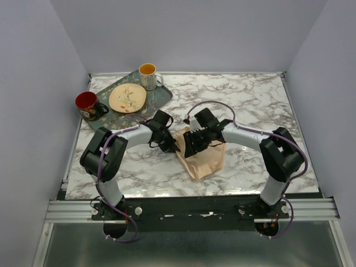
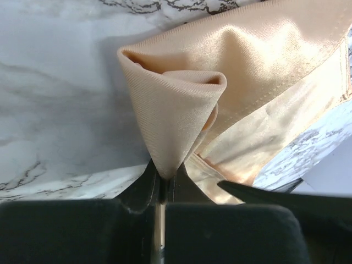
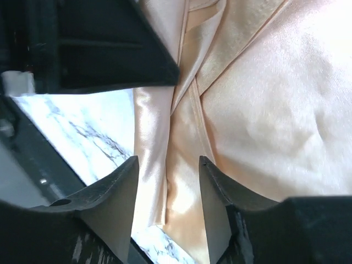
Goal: Fold the napkin, place the utensils inside, and roll it up
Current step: Roll the napkin with the utensil
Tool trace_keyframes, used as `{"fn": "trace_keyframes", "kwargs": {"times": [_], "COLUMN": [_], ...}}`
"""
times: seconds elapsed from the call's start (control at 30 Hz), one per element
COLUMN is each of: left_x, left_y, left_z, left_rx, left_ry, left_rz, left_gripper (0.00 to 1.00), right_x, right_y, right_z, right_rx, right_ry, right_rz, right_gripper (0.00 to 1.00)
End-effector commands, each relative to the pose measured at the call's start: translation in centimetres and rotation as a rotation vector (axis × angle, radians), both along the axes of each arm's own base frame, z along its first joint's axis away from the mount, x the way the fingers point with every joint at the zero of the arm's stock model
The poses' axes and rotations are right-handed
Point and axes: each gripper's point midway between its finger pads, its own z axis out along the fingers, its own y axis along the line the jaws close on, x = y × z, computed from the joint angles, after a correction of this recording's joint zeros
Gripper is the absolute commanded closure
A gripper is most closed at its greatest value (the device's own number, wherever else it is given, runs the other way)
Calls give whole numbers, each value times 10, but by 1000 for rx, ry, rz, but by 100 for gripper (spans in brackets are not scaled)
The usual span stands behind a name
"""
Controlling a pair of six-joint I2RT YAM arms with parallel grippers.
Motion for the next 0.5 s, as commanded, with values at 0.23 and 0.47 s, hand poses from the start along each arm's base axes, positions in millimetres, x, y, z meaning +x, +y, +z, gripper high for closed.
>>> {"fn": "trace_keyframes", "kwargs": {"times": [0.23, 0.47], "left_x": [-21, -24], "left_y": [12, 10], "left_z": [-17, -14], "left_rx": [98, 88], "left_ry": [103, 118], "left_rz": [54, 74], "left_gripper": [100, 100], "right_x": [-14, -11], "right_y": [19, 18], "right_z": [14, -4], "right_rx": [-222, -326], "right_ry": [-274, -393], "right_rz": [-62, -119], "right_gripper": [41, 41]}}
